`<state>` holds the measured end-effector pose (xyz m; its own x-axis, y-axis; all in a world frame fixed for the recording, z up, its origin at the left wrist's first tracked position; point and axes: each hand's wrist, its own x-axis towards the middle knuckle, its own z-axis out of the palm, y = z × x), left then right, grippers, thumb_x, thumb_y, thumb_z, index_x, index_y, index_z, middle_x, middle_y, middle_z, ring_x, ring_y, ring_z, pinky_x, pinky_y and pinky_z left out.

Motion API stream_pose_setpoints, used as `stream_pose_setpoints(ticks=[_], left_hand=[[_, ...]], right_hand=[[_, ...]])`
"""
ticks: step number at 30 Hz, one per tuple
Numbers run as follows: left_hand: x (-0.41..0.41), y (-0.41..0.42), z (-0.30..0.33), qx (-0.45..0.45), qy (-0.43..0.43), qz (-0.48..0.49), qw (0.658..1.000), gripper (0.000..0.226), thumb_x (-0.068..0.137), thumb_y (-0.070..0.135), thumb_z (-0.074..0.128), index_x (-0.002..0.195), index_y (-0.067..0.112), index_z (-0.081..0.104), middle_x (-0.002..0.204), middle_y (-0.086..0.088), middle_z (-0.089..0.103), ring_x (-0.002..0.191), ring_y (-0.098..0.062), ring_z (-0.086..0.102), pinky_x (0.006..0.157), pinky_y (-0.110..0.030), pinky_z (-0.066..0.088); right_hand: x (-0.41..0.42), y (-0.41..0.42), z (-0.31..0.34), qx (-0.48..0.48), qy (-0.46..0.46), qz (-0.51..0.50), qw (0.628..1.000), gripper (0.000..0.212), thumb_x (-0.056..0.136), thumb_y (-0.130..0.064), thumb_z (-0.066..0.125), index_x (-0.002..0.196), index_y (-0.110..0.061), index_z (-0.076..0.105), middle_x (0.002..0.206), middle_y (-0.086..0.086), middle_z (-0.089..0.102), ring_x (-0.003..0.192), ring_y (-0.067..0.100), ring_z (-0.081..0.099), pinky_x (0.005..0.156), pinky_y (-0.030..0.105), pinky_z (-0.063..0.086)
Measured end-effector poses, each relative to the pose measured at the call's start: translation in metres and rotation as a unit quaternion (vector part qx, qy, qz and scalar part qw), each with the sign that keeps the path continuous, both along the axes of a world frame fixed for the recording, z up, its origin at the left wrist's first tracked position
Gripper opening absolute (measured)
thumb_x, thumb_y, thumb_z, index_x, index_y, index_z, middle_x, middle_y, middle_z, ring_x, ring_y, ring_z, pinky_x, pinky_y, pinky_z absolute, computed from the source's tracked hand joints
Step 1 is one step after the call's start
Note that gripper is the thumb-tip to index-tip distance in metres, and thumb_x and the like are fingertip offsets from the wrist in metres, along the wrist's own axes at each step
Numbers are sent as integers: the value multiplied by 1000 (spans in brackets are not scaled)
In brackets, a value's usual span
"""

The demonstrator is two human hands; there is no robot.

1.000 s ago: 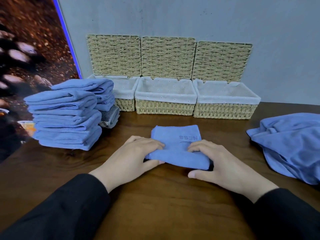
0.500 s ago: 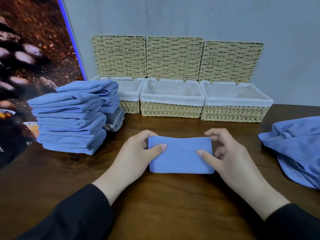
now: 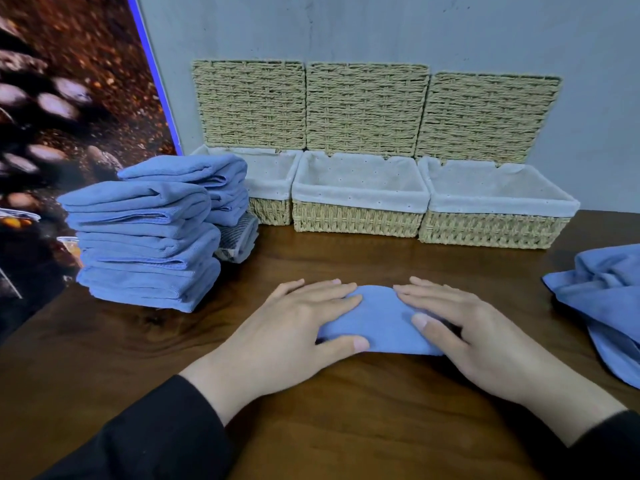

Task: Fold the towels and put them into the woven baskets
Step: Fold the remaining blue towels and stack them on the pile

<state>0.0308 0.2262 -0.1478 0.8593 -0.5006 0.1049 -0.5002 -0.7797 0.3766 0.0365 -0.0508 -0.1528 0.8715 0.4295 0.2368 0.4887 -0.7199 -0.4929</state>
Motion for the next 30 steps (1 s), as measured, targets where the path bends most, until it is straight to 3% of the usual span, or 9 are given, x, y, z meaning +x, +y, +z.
stream_pose_setpoints(ticks=[4,7,11,14,16,19,22,27,30], left_hand=[[3,1,0,-4,24,4,1000,78,84,75,54,154,46,32,158,36,19,142,23,-1,126,-30,1],[6,5,-4,-2,12,-6,1000,81,85,71,60,154,47,28,159,36,19,144,20,0,126,-30,0],[4,8,-3,-41,29,-1,999,72,86,60,67,148,49,31,154,34,30,135,25,16,122,-23,13],[4,11,1,-201,78,58,975,33,90,47,70,119,42,55,120,22,64,111,9,54,101,-30,48],[1,11,6,-322,101,78,938,21,94,44,67,112,36,61,109,15,71,103,-3,66,94,-38,54],[-6,10,7,-411,142,96,895,25,97,40,63,122,35,61,117,17,72,109,-3,68,99,-37,54],[-13,14,4,-408,139,108,896,46,90,39,74,127,48,49,126,24,65,115,5,62,102,-28,51],[-32,40,7,-456,114,155,869,72,81,53,74,143,48,39,135,17,61,120,-3,62,102,-34,52],[-50,74,8,-452,90,178,869,64,89,43,72,145,48,41,131,14,64,115,-4,65,99,-36,55]], right_hand=[[1,-7,7,-53,86,31,994,84,77,-79,57,151,-47,34,149,-51,21,144,-22,4,122,21,4],[2,-9,7,-69,95,34,993,78,81,-62,71,146,-56,30,144,-58,16,140,-27,-2,119,13,-1],[-2,-2,9,18,80,-13,997,48,90,-39,72,123,-59,45,130,-53,41,130,-24,35,107,15,35],[-8,8,13,125,83,-49,987,30,91,-36,70,111,-50,53,116,-28,63,104,-2,63,83,22,50],[-13,17,15,242,100,-63,963,22,93,-29,68,112,-37,61,110,-16,73,101,5,69,81,23,54],[-21,37,20,357,129,-103,919,19,96,-24,66,115,-25,66,106,-9,78,98,10,74,77,25,56],[-28,57,22,414,122,-146,890,19,97,-28,66,115,-25,68,102,-6,79,94,15,76,80,36,57],[-39,87,18,442,142,-140,875,33,95,-38,66,128,-38,57,110,-12,75,100,9,73,83,33,54],[-48,111,13,462,202,-86,859,44,97,-30,65,134,-47,51,123,-18,69,114,7,68,96,39,54]])
